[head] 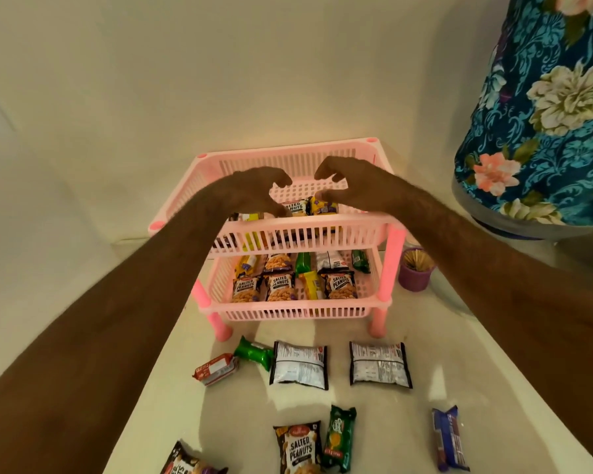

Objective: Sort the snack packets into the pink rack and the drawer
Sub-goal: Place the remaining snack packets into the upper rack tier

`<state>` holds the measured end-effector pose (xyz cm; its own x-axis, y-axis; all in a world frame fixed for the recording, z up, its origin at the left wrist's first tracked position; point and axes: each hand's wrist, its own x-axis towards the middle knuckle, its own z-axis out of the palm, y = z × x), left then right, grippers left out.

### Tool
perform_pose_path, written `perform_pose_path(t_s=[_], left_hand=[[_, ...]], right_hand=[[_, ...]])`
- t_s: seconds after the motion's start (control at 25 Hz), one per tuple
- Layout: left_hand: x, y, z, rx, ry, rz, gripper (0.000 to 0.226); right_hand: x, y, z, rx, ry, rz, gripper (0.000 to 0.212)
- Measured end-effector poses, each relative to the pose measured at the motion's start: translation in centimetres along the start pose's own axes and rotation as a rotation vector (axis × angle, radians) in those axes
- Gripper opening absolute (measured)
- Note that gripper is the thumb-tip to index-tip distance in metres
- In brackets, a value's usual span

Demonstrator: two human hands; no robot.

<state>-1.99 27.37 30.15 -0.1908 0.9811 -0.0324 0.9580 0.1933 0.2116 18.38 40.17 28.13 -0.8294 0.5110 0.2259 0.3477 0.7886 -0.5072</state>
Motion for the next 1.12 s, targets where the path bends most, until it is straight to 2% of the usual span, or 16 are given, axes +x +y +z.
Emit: perform_pose_path(t_s=[0.08,0.2,0.32,0.36,0.44,0.52,0.64,0.72,0.92,1.04,1.12], left_hand=[[-1.1,0.1,-0.4,-0.059,0.056,0.014,0.058],[-3.6,0.2,1.4,-0.058,0.321,0.073,0.056],[-7.5,1.9,4.8,-0.126,0.636,0.128,0.052],[-8.7,2.4,5.9,-0.144,0.693,0.138,0.05],[-10.7,3.5,8.9,-0.177,0.703,0.149,0.047],[-12.2,4.5,12.4,-0.207,0.613,0.142,0.044],[-13.8,5.6,18.4,-0.205,0.353,0.114,0.047],[-14.9,6.2,22.0,-0.187,0.161,0.111,0.053],[-17.8,6.7,28.7,-0.187,-0.204,0.114,0.074],[-19.2,6.9,31.2,-0.185,-0.422,0.072,0.093],[-20.1,7.2,32.2,-0.111,-0.485,0.088,0.101]], right_hand=[[-1.7,-1.2,0.7,0.027,0.203,-0.08,0.026],[-4.6,-3.1,1.9,0.114,0.358,-0.151,0.019],[-8.0,-4.1,4.2,0.19,0.385,-0.155,0.015],[-9.1,-4.1,5.2,0.2,0.382,-0.144,0.015],[-11.4,-3.9,7.4,0.228,0.36,-0.101,0.015],[-13.6,-3.0,9.4,0.275,0.323,-0.039,0.016],[-16.9,-1.2,12.3,0.285,0.271,0.03,0.017],[-18.9,0.4,13.9,0.272,0.228,0.087,0.018],[-23.1,4.8,17.5,0.238,0.084,0.251,0.022],[-24.9,7.6,19.1,0.175,-0.035,0.344,0.034],[-25.5,8.9,19.7,0.109,-0.166,0.396,0.047]])
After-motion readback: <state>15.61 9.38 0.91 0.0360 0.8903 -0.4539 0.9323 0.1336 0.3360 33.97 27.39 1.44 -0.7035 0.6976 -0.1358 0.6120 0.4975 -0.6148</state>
